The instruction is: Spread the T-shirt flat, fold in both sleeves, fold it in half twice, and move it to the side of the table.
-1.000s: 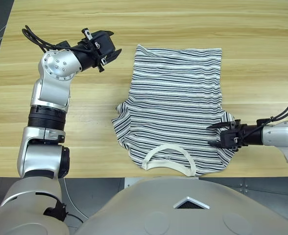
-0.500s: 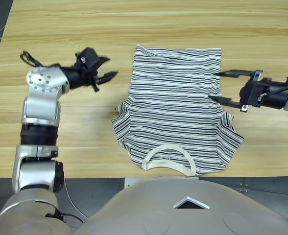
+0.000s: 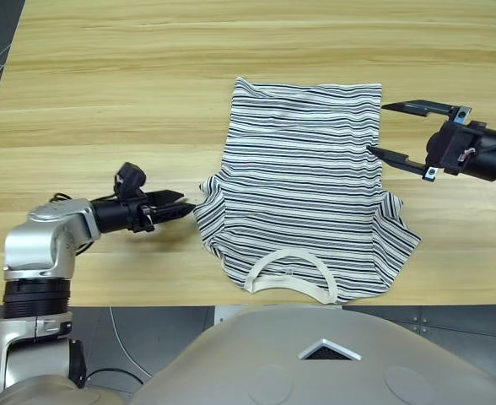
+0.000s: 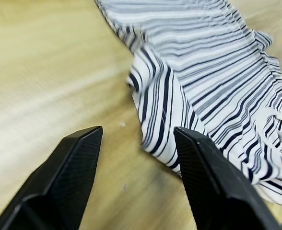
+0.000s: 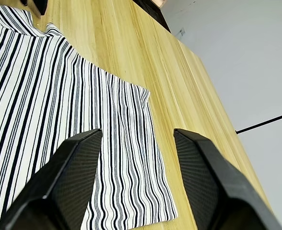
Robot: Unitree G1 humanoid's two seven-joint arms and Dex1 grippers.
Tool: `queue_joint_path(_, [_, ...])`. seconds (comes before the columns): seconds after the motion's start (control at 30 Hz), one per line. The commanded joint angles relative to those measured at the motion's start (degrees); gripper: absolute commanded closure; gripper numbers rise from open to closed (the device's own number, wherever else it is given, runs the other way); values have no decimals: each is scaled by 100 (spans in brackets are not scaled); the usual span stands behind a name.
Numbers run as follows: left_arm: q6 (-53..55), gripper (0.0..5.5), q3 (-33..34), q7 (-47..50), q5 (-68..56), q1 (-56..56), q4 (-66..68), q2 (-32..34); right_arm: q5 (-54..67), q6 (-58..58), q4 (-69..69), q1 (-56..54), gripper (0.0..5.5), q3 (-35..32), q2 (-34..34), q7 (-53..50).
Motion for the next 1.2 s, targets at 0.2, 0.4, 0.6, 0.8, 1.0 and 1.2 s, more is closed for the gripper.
queue_joint_path(0.2, [138,274,-401,204,62,200,130,-289,-86,82,-143,49,274,15,12,26])
queue_joint_path(0.4, [193,293,-603,410,298,155,288,-188,-123,68,-139,78,274,34,8,41])
queue_joint_path(0.6, [148,401,-692,371,291,111,274,-60,-167,45,-142,112,274,65,26,31])
queue_joint_path(0.8, [93,502,-711,253,202,176,172,85,-181,4,-128,122,274,72,26,39])
queue_joint_path(1.0, [113,535,-592,248,54,163,24,86,-201,5,-138,145,274,75,30,38])
queue_joint_path(1.2, [328,535,-315,322,-196,-139,-115,28,-222,-11,-136,161,274,89,63,22])
